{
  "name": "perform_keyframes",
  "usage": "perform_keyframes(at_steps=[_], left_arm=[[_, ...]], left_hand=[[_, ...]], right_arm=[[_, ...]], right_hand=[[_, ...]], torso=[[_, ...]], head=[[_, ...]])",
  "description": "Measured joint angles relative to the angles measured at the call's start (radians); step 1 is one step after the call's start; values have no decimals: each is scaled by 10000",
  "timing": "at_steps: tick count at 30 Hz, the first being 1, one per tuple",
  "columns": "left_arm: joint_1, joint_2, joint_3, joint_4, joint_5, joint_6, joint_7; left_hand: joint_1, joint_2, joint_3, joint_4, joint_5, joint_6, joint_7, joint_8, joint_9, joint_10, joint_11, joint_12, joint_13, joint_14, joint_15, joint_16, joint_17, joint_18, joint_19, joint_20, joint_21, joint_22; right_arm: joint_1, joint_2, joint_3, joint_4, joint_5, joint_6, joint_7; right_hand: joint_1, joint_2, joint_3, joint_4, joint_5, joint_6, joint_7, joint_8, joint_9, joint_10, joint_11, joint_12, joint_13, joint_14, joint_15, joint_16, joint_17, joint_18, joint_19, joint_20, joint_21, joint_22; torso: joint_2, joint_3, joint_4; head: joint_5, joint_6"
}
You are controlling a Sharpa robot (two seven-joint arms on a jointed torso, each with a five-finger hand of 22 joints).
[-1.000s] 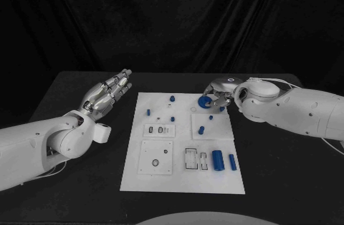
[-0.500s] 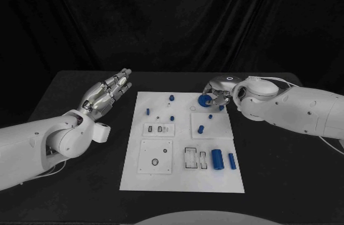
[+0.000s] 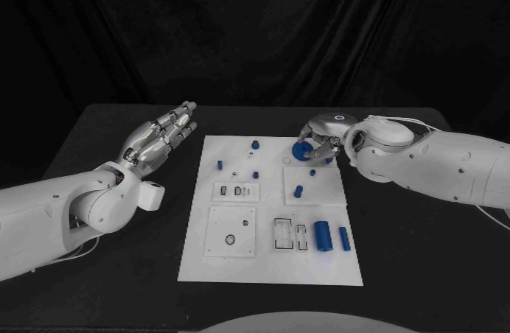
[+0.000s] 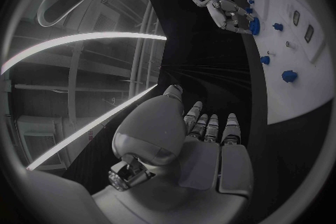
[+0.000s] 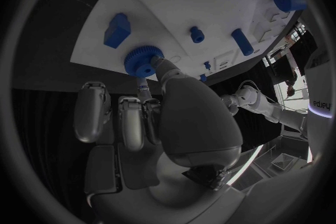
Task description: Assemble the parts on the task board
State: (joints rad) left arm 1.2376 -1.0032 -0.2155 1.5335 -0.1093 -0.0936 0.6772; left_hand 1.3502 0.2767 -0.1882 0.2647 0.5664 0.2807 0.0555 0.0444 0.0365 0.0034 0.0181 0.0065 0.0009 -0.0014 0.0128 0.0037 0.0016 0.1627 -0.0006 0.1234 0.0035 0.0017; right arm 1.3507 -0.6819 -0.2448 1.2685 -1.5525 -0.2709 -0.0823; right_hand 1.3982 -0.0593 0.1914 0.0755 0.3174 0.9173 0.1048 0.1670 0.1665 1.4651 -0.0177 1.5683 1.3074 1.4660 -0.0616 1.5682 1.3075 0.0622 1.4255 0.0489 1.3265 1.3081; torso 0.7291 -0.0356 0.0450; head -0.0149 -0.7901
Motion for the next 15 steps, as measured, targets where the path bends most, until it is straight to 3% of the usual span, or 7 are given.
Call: perform_keyframes(at_steps=[2,6,15], left_arm=[[0,-2,0,3,0,8,0],[0,-3,0,2,-1,25,0],[0,116,0,-53,-2,64,0]], left_hand=[[0,0,27,-27,0,0,0,0,0,0,0,0,0,24,24,0,-2,0,0,0,0,0],[0,0,53,-54,39,0,0,0,0,-36,36,0,1,36,36,0,-6,-1,0,0,0,0],[0,0,54,-54,39,0,0,0,-1,-36,36,0,3,0,72,0,-7,-2,-2,72,0,0]], right_arm=[[49,7,-25,153,-4,-35,19],[231,107,-20,415,-8,-111,55],[357,737,-13,536,-12,-242,162]], right_hand=[[-96,-64,-31,4,-20,0,0,387,0,0,0,0,0,0,0,0,0,0,24,-24,20,0],[-215,-53,-98,69,-56,-22,-23,617,0,0,0,0,0,0,0,0,0,0,93,-23,107,-1],[-268,-20,-79,142,72,-76,-76,663,0,0,0,0,-1,0,0,0,0,-1,130,11,123,-2]], torso=[[0,-2,3],[-1,-9,1],[1,-25,-1]], head=[[0,0],[0,-29],[-34,-35]])
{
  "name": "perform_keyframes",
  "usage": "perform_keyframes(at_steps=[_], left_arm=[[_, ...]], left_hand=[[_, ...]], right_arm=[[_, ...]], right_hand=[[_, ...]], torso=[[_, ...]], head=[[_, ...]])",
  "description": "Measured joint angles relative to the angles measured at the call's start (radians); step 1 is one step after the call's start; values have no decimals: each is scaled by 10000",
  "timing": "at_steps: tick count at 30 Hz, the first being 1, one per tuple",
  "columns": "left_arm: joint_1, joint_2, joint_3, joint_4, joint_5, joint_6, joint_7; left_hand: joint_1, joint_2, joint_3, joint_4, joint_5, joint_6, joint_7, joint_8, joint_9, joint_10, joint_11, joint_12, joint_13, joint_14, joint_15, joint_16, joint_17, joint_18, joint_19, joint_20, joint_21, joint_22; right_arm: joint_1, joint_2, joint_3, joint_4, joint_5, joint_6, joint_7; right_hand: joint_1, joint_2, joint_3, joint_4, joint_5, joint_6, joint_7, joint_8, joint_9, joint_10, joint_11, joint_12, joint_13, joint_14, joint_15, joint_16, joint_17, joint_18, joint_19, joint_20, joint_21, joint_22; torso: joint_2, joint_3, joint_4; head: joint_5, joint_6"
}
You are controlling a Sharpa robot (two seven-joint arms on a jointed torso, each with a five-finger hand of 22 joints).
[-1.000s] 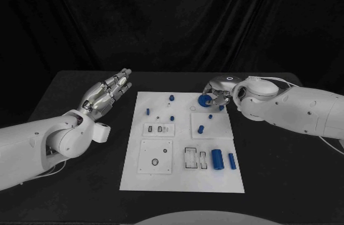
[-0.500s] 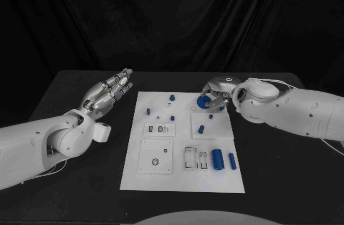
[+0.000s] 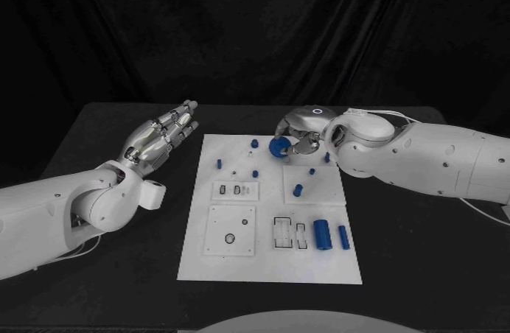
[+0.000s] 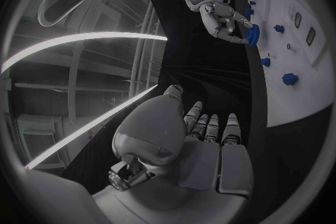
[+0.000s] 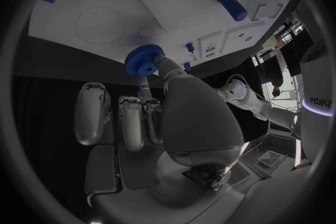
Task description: Assemble the parts on the task board
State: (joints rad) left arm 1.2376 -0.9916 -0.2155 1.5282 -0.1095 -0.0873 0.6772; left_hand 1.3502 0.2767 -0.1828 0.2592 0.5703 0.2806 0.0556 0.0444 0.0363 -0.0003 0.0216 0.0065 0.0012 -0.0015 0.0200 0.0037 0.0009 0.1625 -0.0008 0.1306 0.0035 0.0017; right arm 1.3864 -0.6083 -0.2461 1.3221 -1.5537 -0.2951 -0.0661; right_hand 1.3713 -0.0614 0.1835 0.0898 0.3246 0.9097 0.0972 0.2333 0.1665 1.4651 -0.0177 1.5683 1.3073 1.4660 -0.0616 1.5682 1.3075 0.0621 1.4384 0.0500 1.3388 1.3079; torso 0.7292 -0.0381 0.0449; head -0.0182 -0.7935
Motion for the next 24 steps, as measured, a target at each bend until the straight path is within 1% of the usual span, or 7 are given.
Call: perform_keyframes(at_steps=[6,12,18,20,22,24], left_arm=[[0,36,0,-6,0,23,0],[0,73,0,-14,0,33,0],[0,139,0,-33,0,38,1],[0,163,0,-39,0,39,1],[0,183,0,-42,0,41,1],[0,198,0,-48,0,42,1]], left_hand=[[0,0,28,-28,0,0,0,0,-1,0,0,0,1,0,0,0,1,0,0,0,0,0],[0,0,28,-28,0,0,0,0,-1,0,-1,0,2,0,0,0,3,-1,0,0,0,0],[39,39,28,-28,40,0,0,0,-1,0,-1,0,3,0,0,0,5,-1,0,-1,0,-5],[39,39,28,-28,40,0,0,0,-1,0,-1,0,4,0,-1,0,5,-1,0,-1,0,-7],[39,39,28,-28,40,0,0,0,-2,0,-1,0,4,0,-1,0,6,-1,0,-1,0,-8],[39,39,28,-28,39,0,0,0,-2,0,-1,0,4,0,-1,0,6,-1,0,-1,0,-8]], right_arm=[[6,465,-1,-143,-2,0,93],[4,956,-1,-408,-2,12,192],[-86,1391,3,-733,-4,72,279],[-134,1517,3,-827,-4,105,310],[-168,1603,3,-911,-5,138,334],[-193,1694,0,-1016,-5,180,358]], right_hand=[[-114,-19,0,0,45,-1,-1,10,0,0,0,0,0,0,0,0,0,0,0,0,0,-1],[-127,-32,0,0,46,-2,-1,67,0,0,0,0,8,0,0,0,0,1,0,0,0,-1],[-127,-33,6,6,106,-17,-17,118,0,0,0,0,7,0,0,0,-1,0,0,0,0,-3],[-154,-59,30,30,107,-52,-52,150,0,0,0,0,7,0,0,0,0,1,0,0,0,-3],[-166,-73,31,31,108,-53,-53,235,0,0,0,0,6,0,0,0,0,0,0,0,0,-3],[-166,-73,31,31,107,-53,-53,236,0,0,0,0,6,0,0,0,0,1,-1,0,0,-3]], torso=[[10,-16,17],[18,-16,37],[22,-12,63],[22,-6,62],[22,0,59],[21,4,59]], head=[[-23,19],[-58,20],[-111,20],[-114,22],[-110,26],[-96,27]])
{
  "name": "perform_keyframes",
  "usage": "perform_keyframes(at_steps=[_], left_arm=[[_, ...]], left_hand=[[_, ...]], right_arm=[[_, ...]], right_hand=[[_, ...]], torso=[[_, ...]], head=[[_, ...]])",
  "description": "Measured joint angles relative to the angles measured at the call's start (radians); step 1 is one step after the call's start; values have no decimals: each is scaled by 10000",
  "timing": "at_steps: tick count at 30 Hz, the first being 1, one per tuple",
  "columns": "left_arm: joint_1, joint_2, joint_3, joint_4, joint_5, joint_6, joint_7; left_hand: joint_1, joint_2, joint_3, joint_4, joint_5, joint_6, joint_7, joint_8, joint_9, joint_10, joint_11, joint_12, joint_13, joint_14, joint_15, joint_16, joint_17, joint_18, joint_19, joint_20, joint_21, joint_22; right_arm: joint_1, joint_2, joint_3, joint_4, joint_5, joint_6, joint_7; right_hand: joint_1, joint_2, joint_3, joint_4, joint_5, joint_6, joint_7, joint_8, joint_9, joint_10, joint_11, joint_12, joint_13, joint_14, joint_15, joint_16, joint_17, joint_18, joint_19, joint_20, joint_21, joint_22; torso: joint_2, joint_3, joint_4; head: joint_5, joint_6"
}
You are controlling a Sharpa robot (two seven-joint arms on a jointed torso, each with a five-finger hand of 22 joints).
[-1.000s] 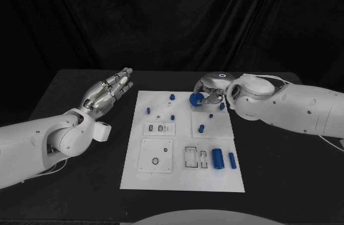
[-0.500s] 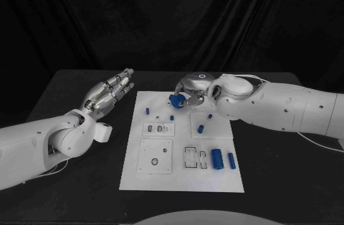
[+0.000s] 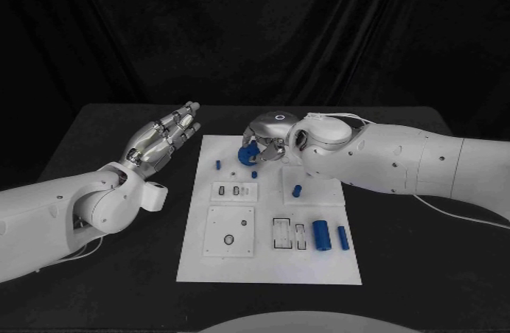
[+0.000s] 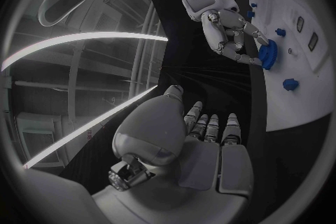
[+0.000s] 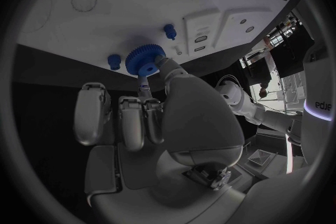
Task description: Assemble the parts on the task board
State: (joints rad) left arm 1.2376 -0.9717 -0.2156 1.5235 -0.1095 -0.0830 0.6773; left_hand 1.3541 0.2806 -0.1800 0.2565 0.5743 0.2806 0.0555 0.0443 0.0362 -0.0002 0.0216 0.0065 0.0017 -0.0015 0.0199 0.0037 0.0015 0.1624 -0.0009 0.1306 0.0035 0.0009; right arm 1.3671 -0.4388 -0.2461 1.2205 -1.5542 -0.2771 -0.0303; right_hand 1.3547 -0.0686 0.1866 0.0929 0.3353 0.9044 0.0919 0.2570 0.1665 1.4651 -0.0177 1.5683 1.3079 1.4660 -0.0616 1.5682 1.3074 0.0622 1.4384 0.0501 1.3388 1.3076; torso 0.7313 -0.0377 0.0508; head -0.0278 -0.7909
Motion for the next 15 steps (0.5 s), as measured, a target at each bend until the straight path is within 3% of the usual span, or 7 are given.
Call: perform_keyframes(at_steps=[15], left_arm=[[0,62,0,-60,0,17,0]], left_hand=[[39,-39,0,0,0,0,0,0,-1,0,0,0,-4,37,37,0,0,0,36,36,0,1]], right_arm=[[-64,327,30,-554,3,150,71]], right_hand=[[-5,-8,25,26,-1,-92,-92,151,0,11,58,0,-2,0,0,0,0,-1,0,0,-49,-1]], torso=[[-10,6,-11]], head=[[-23,-33]])
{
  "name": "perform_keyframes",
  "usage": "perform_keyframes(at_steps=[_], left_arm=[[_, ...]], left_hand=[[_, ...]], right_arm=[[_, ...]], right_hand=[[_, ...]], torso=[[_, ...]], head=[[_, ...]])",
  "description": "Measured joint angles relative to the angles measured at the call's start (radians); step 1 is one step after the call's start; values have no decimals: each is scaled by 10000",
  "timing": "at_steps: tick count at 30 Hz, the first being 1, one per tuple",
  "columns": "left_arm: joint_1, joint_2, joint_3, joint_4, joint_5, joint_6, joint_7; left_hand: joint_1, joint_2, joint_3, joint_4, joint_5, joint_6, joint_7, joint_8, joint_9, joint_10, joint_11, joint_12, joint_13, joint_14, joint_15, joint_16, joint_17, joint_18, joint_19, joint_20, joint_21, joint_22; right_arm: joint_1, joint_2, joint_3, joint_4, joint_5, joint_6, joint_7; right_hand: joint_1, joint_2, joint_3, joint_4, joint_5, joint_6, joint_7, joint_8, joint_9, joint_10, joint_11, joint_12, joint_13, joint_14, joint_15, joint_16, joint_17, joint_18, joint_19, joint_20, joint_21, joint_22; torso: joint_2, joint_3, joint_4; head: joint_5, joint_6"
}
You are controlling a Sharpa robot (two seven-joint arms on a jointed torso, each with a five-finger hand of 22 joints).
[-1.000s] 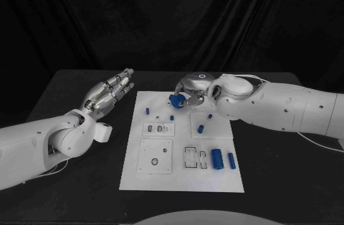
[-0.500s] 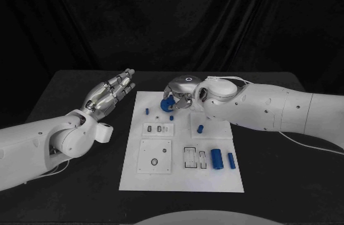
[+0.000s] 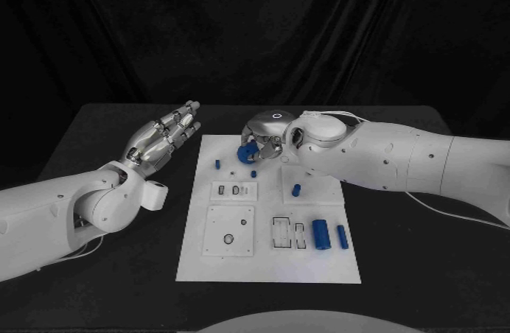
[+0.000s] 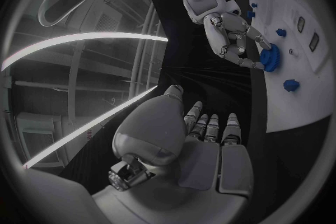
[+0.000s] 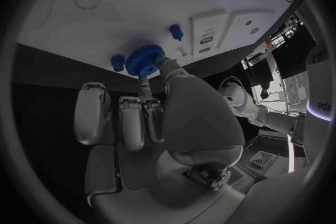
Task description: Assemble the parts on the task board
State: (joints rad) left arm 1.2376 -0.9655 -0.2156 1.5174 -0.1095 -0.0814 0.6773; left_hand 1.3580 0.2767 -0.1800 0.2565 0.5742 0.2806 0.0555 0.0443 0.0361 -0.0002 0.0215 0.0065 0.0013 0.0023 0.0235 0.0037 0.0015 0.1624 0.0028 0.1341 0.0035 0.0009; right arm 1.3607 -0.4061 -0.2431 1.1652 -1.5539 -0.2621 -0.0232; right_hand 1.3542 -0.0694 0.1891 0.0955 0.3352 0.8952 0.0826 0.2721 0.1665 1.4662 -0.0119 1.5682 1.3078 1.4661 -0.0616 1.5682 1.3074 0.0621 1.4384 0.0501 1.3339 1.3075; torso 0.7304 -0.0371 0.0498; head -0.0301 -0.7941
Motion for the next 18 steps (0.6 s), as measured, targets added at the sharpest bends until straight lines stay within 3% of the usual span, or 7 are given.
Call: perform_keyframes(at_steps=[9,10,11,12,13,16,18], left_arm=[[0,11,0,-22,0,13,0],[0,13,0,-26,-1,16,0],[0,15,0,-30,-1,19,0],[0,17,0,-35,-1,22,0],[0,21,0,-41,-1,25,0],[0,30,0,-48,-1,31,0],[0,36,0,-54,-1,36,0]], left_hand=[[0,0,28,-28,0,0,0,0,-1,0,0,0,-4,0,0,0,-6,0,-35,35,0,1],[0,0,28,-28,0,0,0,0,0,0,0,0,-4,-1,0,0,-6,0,-36,35,0,1],[0,0,28,-28,0,0,0,0,-1,0,0,0,-4,0,0,0,-6,0,-36,35,0,1],[0,0,28,-28,0,0,0,0,-1,0,0,0,-3,0,0,0,-6,0,-36,35,0,1],[0,0,29,-29,0,0,0,0,-1,0,0,0,-3,0,0,0,-6,-1,-35,35,0,2],[0,0,28,-28,0,0,0,0,-1,0,0,0,-3,0,0,0,-5,0,-35,35,0,2],[0,0,28,-28,0,0,0,0,-1,0,0,0,-3,0,0,0,-5,0,-36,35,0,2]], right_arm=[[-35,14,-15,-97,1,-5,6],[-41,16,-20,-104,0,-5,6],[-45,17,-22,-109,0,-3,6],[-48,19,-23,-110,-1,-1,7],[-49,20,-24,-112,-1,4,8],[-52,20,-29,-113,-2,34,13],[-58,19,-30,-114,-3,55,15]], right_hand=[[28,26,112,25,19,-419,-33,22,5,-14,14,0,-1,0,0,0,0,1,-36,35,-116,-1],[28,27,144,1,58,-539,-50,-32,95,-14,14,0,-1,0,0,0,0,0,-37,37,-148,-1],[29,28,172,29,58,-652,-49,-190,1062,-14,14,0,-1,0,0,0,0,1,-37,37,-153,-1],[29,28,195,52,58,-739,-43,-305,1518,-14,14,0,-2,0,0,0,0,1,-37,37,-153,-1],[29,28,196,52,58,-791,-60,-376,1692,-14,14,0,-1,0,0,0,0,1,-37,37,-194,-1],[23,23,282,52,95,-1048,-58,-681,1754,-14,14,0,-2,0,0,0,0,0,-74,74,-308,-1],[21,23,389,52,134,-1283,-72,-957,1567,-14,14,0,-2,0,0,0,0,2,-180,75,-482,-2]], torso=[[-4,0,-12],[-4,0,-12],[-4,0,-13],[-4,1,-14],[-4,1,-15],[-3,4,-16],[-2,6,-16]], head=[[36,-4],[42,-4],[46,-11],[48,-12],[54,-20],[55,-27],[48,-29]])
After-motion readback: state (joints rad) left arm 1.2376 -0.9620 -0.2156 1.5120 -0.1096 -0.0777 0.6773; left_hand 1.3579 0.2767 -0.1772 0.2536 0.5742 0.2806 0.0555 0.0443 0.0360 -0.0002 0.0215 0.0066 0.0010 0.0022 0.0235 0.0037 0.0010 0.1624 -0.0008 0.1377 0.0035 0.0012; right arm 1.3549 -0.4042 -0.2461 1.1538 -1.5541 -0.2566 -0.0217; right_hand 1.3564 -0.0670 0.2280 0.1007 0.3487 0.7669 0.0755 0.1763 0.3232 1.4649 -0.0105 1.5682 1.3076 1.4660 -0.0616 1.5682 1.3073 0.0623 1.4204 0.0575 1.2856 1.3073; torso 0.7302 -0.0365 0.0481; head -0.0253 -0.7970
